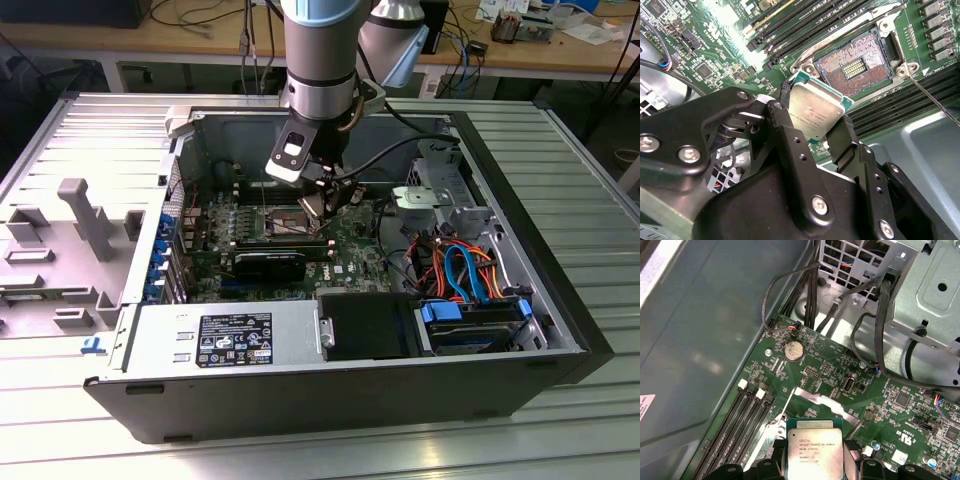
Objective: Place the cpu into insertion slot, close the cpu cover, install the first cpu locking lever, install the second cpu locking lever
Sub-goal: 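Place the cpu into insertion slot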
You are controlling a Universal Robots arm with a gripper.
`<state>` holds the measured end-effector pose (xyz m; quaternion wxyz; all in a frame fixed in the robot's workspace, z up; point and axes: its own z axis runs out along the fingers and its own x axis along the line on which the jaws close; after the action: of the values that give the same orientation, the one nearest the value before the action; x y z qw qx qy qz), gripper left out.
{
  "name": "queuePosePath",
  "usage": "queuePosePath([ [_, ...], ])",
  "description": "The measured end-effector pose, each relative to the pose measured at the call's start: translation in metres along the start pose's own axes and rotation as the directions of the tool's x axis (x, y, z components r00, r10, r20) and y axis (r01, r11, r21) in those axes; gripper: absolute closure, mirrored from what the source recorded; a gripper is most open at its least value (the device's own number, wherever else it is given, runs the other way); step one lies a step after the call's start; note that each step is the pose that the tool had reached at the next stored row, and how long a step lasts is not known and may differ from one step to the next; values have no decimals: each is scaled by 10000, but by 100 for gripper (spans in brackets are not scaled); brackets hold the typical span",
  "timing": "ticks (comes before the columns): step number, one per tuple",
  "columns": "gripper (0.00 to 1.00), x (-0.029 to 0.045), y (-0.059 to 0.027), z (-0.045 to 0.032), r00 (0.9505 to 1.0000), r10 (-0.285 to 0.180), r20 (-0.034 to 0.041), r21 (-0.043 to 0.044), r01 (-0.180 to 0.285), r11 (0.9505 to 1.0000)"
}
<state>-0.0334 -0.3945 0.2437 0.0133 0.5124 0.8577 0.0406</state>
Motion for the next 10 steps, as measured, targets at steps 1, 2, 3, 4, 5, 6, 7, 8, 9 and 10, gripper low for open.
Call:
queuePosePath([
  [1, 46, 0, 0, 0, 10000, 4, 0, 0, -4, 10000],
  [2, 46, 0, 0, 1, 10000, 12, 1, -1, -12, 10000],
  [3, 46, 0, 0, 1, 10000, 17, 1, 0, -17, 10000],
  [4, 46, 0, 0, 1, 10000, 21, 2, -1, -21, 10000],
  [5, 46, 0, 0, 1, 10000, 24, 2, 0, -24, 10000],
  [6, 46, 0, 0, 2, 10000, 29, 3, 0, -29, 10000],
  [7, 46, 0, 0, 2, 10000, 31, 2, -1, -31, 10000],
  [8, 46, 0, 0, 2, 10000, 35, 3, -1, -35, 10000],
  [9, 46, 0, 0, 2, 10000, 41, 4, 0, -41, 10000],
  [10, 46, 0, 0, 3, 10000, 47, 4, -1, -47, 10000],
])
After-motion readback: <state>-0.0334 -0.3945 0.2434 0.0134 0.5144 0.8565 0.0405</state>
